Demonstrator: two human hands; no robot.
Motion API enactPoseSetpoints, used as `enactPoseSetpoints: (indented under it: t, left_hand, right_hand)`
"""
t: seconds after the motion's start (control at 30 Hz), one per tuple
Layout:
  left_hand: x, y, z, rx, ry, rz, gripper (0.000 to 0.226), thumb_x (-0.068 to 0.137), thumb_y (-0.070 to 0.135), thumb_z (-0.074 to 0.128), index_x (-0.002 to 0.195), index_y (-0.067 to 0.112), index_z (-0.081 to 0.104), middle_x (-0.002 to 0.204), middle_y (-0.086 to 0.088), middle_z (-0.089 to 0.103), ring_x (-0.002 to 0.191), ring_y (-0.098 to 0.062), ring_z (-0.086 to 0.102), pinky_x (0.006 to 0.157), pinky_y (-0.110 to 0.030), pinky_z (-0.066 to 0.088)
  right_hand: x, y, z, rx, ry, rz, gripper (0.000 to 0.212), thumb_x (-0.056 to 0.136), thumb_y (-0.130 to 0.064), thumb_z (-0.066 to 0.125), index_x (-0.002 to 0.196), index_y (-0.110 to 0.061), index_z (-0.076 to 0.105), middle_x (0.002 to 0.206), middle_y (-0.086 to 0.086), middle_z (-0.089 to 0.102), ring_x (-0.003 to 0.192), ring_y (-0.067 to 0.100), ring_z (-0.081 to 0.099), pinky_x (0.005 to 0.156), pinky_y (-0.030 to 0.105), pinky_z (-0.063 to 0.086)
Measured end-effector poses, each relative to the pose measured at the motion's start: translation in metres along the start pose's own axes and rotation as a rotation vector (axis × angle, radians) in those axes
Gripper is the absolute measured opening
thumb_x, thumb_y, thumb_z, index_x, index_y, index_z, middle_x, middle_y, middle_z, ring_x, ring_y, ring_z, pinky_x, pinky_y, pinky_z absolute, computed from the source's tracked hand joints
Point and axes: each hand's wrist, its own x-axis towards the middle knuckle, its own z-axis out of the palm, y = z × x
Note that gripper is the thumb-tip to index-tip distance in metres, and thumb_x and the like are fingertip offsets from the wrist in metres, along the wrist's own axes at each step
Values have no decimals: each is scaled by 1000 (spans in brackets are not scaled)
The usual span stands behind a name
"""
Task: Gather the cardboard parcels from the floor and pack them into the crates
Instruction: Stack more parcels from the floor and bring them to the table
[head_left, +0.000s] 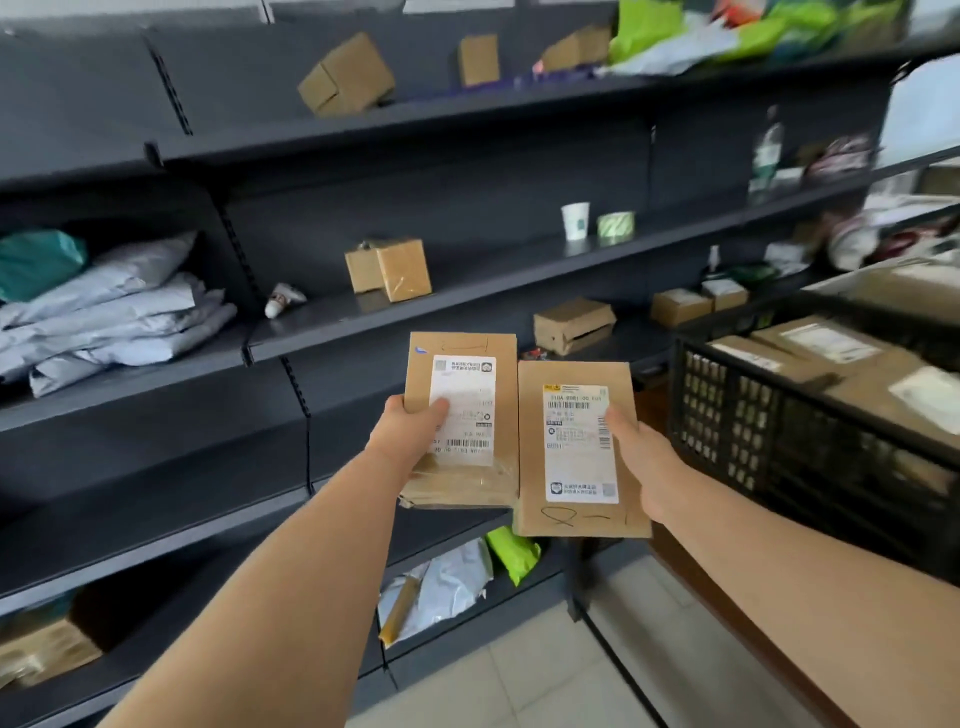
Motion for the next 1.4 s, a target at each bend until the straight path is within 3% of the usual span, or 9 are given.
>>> enactPoseSetpoints:
  t: [0.13, 0.33, 0.63, 0.7, 0.83, 0.93, 1.0, 1.2, 1.4]
  left_hand:
    - [-43, 29, 2, 25, -42, 96, 53, 88, 52, 60, 131, 24, 44, 105, 4, 65, 99, -23, 65, 94, -47, 53]
    - [-92, 69, 31, -7, -150, 191, 46, 90, 50, 60, 124, 23, 46, 101, 4, 64, 94, -20, 63, 91, -42, 51]
    - [-130, 136, 126, -99, -220, 263, 53, 88, 54, 61, 129, 24, 48, 110, 2, 66, 100, -23, 64, 97, -48, 50]
    - [-136, 151, 161, -101, -227, 270, 54, 88, 54, 61, 131, 23, 47, 109, 3, 66, 98, -23, 64, 93, -46, 52]
    - [-153, 182, 238, -128, -244, 267, 52, 92, 48, 60, 131, 18, 45, 104, 2, 63, 91, -20, 61, 65, -32, 48]
    - [-160, 202, 296, -125, -239, 239, 55, 91, 50, 60, 133, 17, 45, 107, 0, 63, 99, -23, 61, 85, -40, 50]
    - [-162, 215, 329, -129, -237, 210, 57, 90, 52, 60, 133, 18, 46, 113, -2, 63, 103, -25, 61, 97, -46, 49]
    - [-155, 239, 394, -178, -217, 114, 56, 91, 47, 62, 134, 15, 46, 115, -4, 64, 103, -25, 62, 97, -45, 49]
    - [-118, 256, 426, -178, -141, 109, 60, 86, 44, 68, 133, 12, 47, 115, -4, 64, 103, -25, 61, 98, -46, 49]
  right_hand:
    - [-61, -14, -34, -11, 114, -75, 46, 101, -44, 41, 136, -15, 48, 125, -1, 56, 71, 9, 43, 80, 29, 32]
    - [-108, -36, -93, -8, 211, -71, 44, 96, -55, 44, 122, -22, 55, 112, 0, 63, 100, 23, 56, 88, 40, 41]
    - [-112, -89, -209, 45, 308, -127, 39, 94, -51, 50, 122, -25, 57, 113, 1, 67, 104, 27, 61, 97, 46, 46]
    - [-100, -98, -246, 58, 325, -141, 48, 90, -50, 55, 130, -25, 52, 114, 1, 67, 103, 27, 61, 96, 48, 46]
    - [-73, -112, -329, 79, 352, -143, 62, 81, -46, 63, 135, -21, 48, 112, 4, 67, 99, 29, 63, 92, 47, 49]
    - [-57, -121, -389, 79, 306, -156, 52, 89, -35, 61, 136, -19, 47, 113, 6, 68, 98, 29, 64, 84, 43, 52]
    - [-45, -128, -422, 61, 293, -157, 46, 90, -33, 60, 133, -20, 49, 111, 5, 68, 98, 29, 65, 87, 46, 52]
    - [7, -145, -475, 32, 296, -158, 44, 91, -39, 61, 130, -23, 53, 113, 3, 68, 102, 30, 63, 93, 51, 50]
    - [60, -164, -479, 30, 247, -194, 32, 99, -32, 52, 126, -16, 57, 119, 5, 65, 108, 29, 59, 95, 45, 47]
